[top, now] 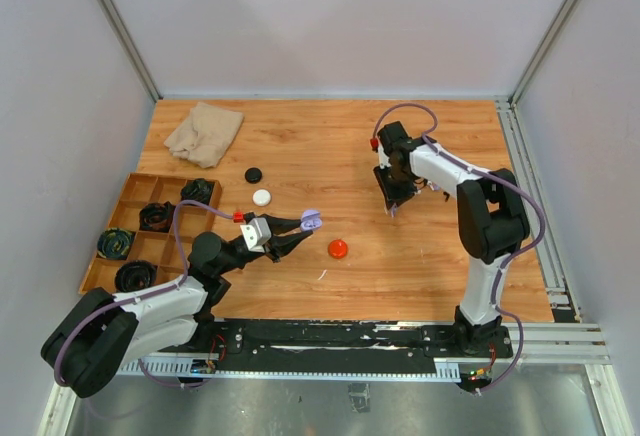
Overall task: Insert the wireless bluetooth earbuds into the charging case
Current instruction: Pick up the earbud from the center of the board.
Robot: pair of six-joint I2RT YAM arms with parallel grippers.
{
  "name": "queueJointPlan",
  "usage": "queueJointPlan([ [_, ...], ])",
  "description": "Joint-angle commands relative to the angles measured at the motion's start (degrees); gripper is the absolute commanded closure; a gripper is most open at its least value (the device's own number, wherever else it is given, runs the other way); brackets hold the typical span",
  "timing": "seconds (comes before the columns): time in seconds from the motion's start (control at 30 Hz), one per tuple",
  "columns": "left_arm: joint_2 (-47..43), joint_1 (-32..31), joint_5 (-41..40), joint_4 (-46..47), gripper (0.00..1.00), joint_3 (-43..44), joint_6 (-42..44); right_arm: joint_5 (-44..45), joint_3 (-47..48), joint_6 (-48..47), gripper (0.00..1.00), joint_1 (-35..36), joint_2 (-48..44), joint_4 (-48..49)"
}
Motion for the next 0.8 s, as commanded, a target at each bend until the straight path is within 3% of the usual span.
queueJointPlan([
  [0.0,-0.80,-0.06,-0.49,0.97,1.00,-0.25,0.54,1.67,2.53,0.82,0.69,-0.95,2.95,-3.42],
  [0.57,-0.74,-0.06,-0.09,0.95,1.00,-0.16,0.56,2.37,3.35,0.22,0.74,-1.54,7.50,-4.11],
  [0.77,-0.88,-0.06,-0.14,1.20,1.00,-0.24,0.38,1.87,2.97,0.22,0.82,-1.54,5.83,-4.03],
])
